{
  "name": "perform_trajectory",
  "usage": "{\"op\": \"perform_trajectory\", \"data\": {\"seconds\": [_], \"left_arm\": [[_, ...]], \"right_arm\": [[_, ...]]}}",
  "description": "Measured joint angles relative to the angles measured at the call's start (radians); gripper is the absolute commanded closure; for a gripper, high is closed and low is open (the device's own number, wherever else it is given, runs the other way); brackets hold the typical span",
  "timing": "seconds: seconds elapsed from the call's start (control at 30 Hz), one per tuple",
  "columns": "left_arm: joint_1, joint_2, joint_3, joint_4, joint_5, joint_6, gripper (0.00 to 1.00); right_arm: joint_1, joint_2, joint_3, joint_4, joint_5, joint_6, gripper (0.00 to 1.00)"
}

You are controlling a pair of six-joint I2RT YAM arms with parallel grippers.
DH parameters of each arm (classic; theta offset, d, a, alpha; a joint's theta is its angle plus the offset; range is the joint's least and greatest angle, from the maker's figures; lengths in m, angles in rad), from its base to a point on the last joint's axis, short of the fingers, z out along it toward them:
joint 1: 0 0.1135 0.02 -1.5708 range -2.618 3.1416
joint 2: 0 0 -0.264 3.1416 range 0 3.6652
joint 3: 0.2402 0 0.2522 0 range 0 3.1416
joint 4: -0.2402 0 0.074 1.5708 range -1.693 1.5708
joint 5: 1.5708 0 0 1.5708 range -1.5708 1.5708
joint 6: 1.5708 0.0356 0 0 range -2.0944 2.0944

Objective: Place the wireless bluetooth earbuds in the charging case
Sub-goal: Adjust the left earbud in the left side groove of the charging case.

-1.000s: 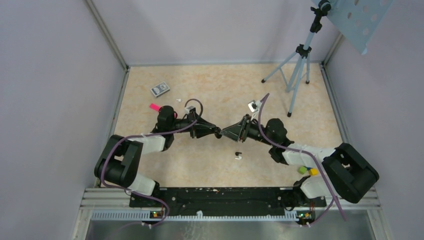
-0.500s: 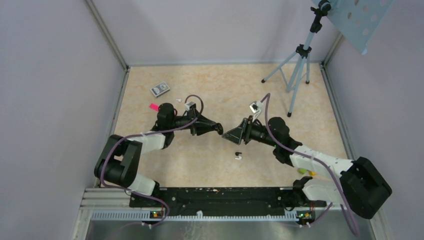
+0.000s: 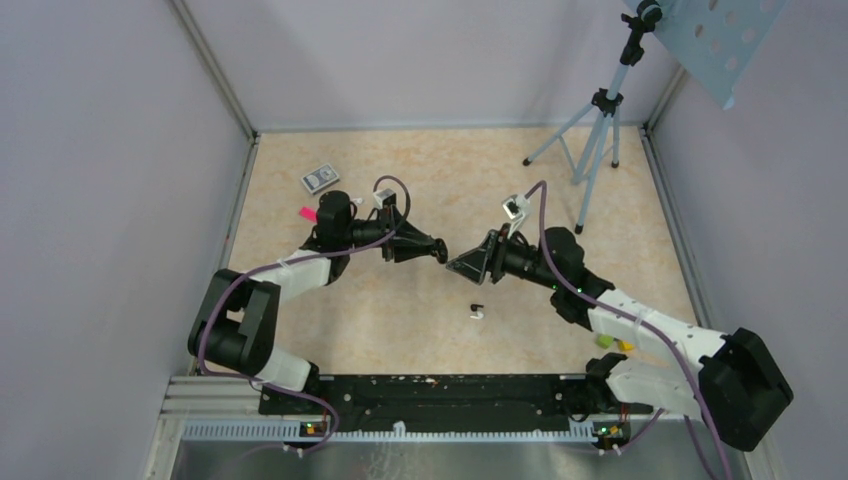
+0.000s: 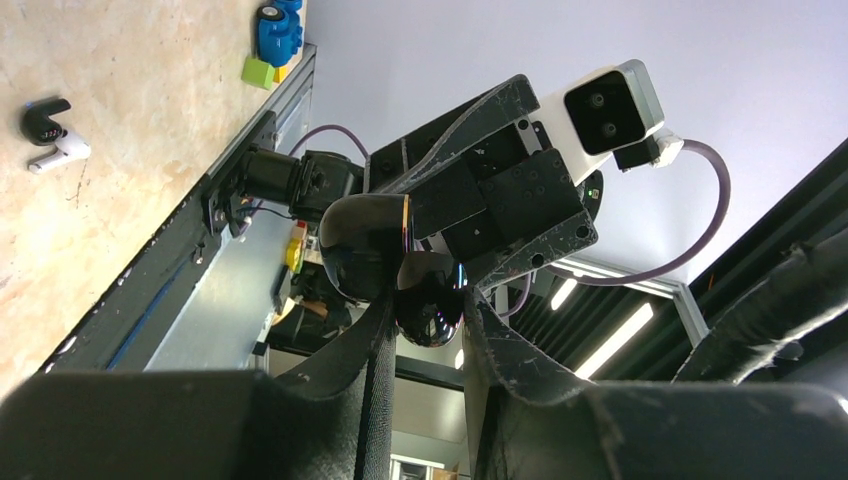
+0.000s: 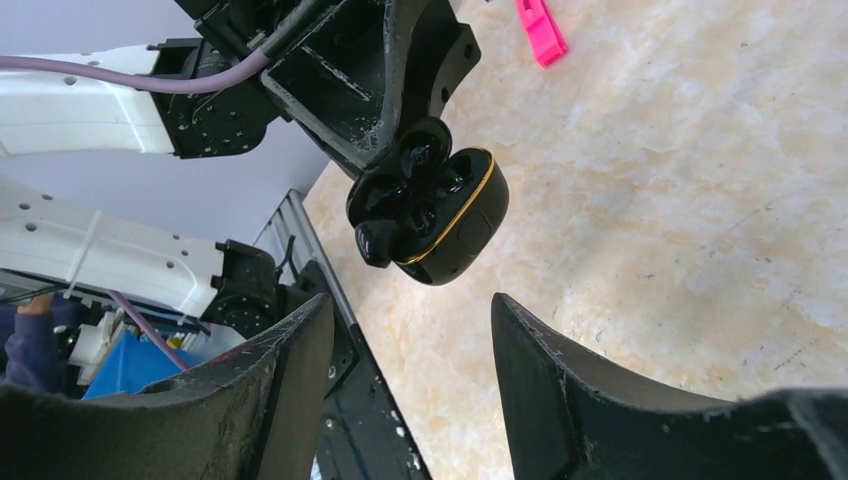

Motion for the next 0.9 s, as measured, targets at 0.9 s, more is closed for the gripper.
{"op": "perform_trajectory", "data": {"seconds": [0.9], "left_arm": [[0.000,-0.001,0.000,-0.016,0.000,0.018,1.00]], "right_arm": [[0.000,0.060,0.014,0.053,0.066,0.028,0.42]]}}
